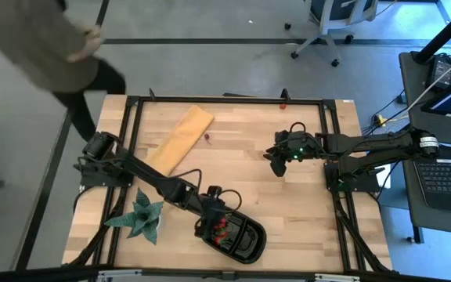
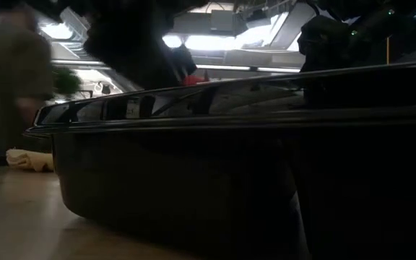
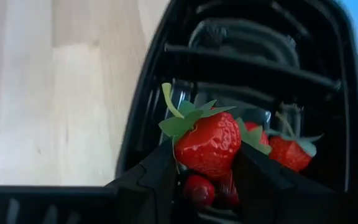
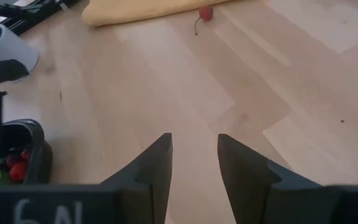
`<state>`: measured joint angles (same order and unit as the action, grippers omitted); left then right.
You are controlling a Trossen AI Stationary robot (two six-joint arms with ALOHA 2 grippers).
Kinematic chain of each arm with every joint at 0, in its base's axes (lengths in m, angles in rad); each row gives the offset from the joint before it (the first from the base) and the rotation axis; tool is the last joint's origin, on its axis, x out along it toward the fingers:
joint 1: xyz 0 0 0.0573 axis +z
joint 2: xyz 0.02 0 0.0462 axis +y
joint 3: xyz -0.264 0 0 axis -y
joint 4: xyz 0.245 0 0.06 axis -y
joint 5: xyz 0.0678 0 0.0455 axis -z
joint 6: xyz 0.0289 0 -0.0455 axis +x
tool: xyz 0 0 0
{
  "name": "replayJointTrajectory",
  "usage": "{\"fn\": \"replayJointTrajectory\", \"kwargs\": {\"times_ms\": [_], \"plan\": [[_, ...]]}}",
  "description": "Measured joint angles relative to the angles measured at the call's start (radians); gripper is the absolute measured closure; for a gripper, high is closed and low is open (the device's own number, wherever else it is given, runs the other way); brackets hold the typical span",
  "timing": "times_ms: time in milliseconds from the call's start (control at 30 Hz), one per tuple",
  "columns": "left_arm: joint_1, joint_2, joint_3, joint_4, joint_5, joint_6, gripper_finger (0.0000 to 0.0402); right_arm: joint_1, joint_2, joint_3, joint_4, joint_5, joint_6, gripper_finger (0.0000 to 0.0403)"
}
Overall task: Pick and placing Produce into tupperware
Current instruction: Put the red strawberry into the black container
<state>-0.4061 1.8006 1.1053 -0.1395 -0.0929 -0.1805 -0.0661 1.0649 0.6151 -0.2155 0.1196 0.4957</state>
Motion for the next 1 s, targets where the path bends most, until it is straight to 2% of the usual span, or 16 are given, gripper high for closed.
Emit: {"fn": "replayJointTrajectory", "kwargs": {"times_ms": [267,700,1000], "plan": [[-0.008,0.045,0.0,0.0,0.0,-0.028,0.0267,0.023,0.0,0.0,0.0,0.0,0.024,0.0272],[-0.008,0.046,0.0,0.002,0.0,-0.029,0.0266,0.029,0.0,0.0,0.0,0.001,0.026,0.0272],[-0.008,0.046,0.0,0.002,0.001,-0.028,0.0249,0.029,0.0,0.0,0.001,0.001,0.023,0.0272]]}}
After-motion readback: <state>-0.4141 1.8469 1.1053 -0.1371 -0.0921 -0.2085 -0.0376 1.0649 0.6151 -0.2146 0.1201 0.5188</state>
